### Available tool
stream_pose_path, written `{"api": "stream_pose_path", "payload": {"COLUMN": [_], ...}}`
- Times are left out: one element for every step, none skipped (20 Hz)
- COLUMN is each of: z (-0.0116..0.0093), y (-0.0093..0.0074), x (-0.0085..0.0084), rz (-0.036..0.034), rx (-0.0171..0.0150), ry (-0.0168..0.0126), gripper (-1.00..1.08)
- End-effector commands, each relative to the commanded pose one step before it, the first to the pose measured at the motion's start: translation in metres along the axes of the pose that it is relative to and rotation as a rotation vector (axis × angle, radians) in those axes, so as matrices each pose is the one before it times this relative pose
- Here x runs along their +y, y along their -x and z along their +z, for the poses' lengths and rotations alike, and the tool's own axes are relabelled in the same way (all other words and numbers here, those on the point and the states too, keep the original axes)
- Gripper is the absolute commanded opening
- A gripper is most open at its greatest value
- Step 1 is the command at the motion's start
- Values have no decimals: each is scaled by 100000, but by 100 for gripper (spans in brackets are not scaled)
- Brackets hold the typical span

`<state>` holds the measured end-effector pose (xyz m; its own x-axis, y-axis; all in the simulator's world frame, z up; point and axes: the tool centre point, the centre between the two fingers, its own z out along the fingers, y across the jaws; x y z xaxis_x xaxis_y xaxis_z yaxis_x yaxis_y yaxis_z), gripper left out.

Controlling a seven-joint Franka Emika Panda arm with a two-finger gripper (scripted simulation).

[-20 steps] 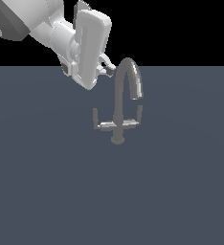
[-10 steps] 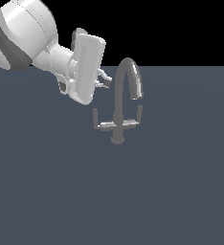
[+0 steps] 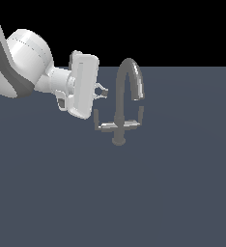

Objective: Turn on the faucet by rotating a designated handle.

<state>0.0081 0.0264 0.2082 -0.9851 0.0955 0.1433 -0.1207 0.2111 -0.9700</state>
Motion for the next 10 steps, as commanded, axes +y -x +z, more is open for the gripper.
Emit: {"api": "stream_pose_path", "payload": {"z": [-257, -115, -122, -129, -137, -144, -151, -158, -165, -172], "y": [535, 230, 238, 245, 252, 259, 266, 272, 278, 284], "x": [866, 325, 318, 309, 301, 292, 284, 274, 265, 255], "rz": [-7558, -2960, -2956, -2951, -2947, -2943, -2938, -2934, -2929, -2922], "rx": [-1925, -693, -659, -624, -589, -553, -516, -478, -440, -401], "ry": [-4395, -1766, -1787, -1807, -1827, -1847, -1865, -1883, -1900, -1915], "gripper": [-100, -100, -100, -100, -100, -100, -100, -100, -100, -100]}}
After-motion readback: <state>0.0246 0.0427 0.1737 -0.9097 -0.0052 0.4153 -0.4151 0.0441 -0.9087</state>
